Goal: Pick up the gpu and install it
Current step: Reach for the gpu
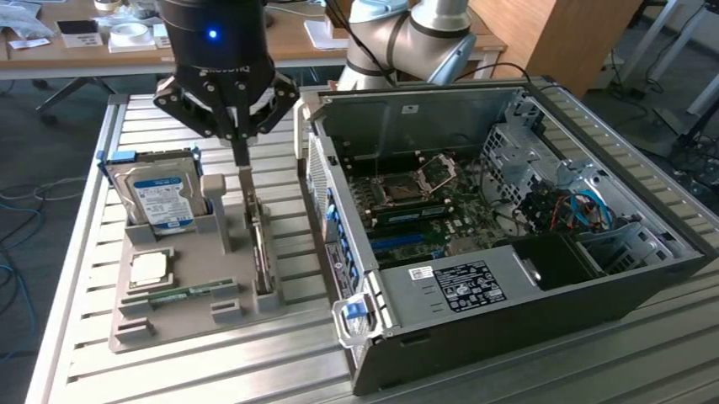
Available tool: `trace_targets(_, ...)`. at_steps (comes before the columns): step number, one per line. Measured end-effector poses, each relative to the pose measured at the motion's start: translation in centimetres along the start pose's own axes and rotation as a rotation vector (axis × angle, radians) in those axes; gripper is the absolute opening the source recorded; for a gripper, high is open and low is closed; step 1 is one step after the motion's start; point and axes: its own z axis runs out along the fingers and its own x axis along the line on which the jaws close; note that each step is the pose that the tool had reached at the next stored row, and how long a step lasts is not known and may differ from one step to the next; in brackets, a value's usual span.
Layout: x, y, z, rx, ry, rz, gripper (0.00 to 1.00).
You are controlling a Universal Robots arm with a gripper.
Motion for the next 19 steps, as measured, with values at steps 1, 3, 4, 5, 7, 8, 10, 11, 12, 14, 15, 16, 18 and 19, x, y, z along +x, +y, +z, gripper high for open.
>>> trace_targets(1, 0.0, -0.25, -0.01, 0.0002, 0.0, 0.0, 0.11)
trace_targets(3, 0.0, -0.65, -0.01, 0.0005, 0.0002, 0.0, 0.11)
trace_targets(4, 0.0, -0.84, -0.01, 0.0005, 0.0002, 0.0, 0.11)
trace_targets(5, 0.0, -1.04, 0.0, 0.0006, 0.0002, 0.0, 0.11)
trace_targets(7, -0.1, -1.36, 0.03, 0.0005, 0.0002, 0.0, 0.11)
trace_targets(8, -0.1, -1.48, 0.04, 0.0005, 0.0003, 0.0, 0.11)
trace_targets(10, -0.1, -1.53, 0.06, 0.0005, 0.0002, 0.0, 0.11)
trace_targets(11, -0.1, -1.53, 0.06, 0.0005, 0.0002, 0.0, 0.11)
trace_targets(12, -0.1, -1.53, 0.06, 0.0006, 0.0003, 0.0, 0.11)
trace_targets(14, -0.1, -1.55, 0.15, 0.0007, 0.0003, 0.0, 0.11)
trace_targets(15, 0.0, -1.55, 0.29, 0.0006, 0.0003, 0.0, 0.11)
trace_targets(16, 0.0, -1.56, 0.45, 0.0006, 0.0004, 0.0, 0.11)
trace_targets(18, 0.0, -1.57, 0.8, 0.0006, 0.0003, 0.0, 0.11)
trace_targets(19, 0.0, -1.57, 0.91, 0.0005, 0.0002, 0.0, 0.11)
